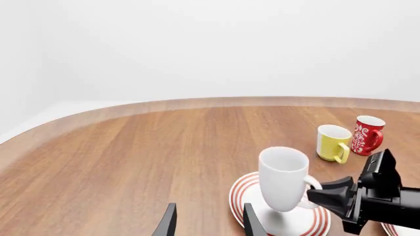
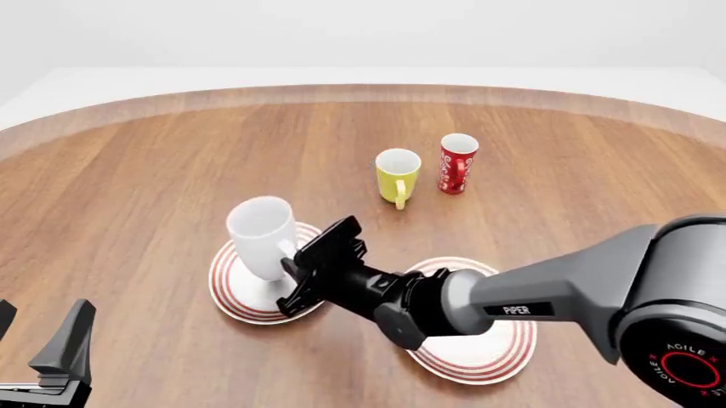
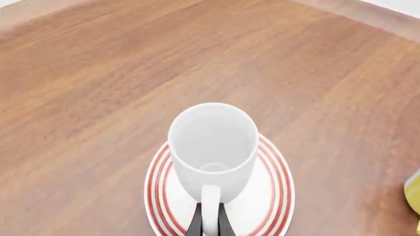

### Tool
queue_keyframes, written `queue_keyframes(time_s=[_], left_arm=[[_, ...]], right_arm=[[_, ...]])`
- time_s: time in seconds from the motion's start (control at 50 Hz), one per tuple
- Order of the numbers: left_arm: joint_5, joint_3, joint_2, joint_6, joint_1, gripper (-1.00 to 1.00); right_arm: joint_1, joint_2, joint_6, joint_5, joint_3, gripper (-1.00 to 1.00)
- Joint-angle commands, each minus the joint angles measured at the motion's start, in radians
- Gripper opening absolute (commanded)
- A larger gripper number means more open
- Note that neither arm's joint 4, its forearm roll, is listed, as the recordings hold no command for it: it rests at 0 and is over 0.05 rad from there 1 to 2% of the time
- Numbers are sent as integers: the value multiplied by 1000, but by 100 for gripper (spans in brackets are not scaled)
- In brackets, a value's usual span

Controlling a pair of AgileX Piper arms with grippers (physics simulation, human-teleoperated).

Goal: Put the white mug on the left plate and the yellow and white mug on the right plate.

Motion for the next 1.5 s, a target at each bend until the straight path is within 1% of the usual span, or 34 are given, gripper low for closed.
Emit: queue_keyframes(time_s=[0.02, 0.54, 0.56, 1.04, 1.5], left_arm=[[0, 0, 0, 0, 0, 100], [0, 0, 0, 0, 0, 100], [0, 0, 0, 0, 0, 100], [0, 0, 0, 0, 0, 100], [0, 0, 0, 0, 0, 100]], right_arm=[[-1, 16, 8, -5, -7, -100], [-13, 15, 3, 3, -7, -100], [-14, 15, 2, 3, -6, 100], [-16, -14, 1, 12, 1, 100], [-27, -185, -13, 38, 72, 100]])
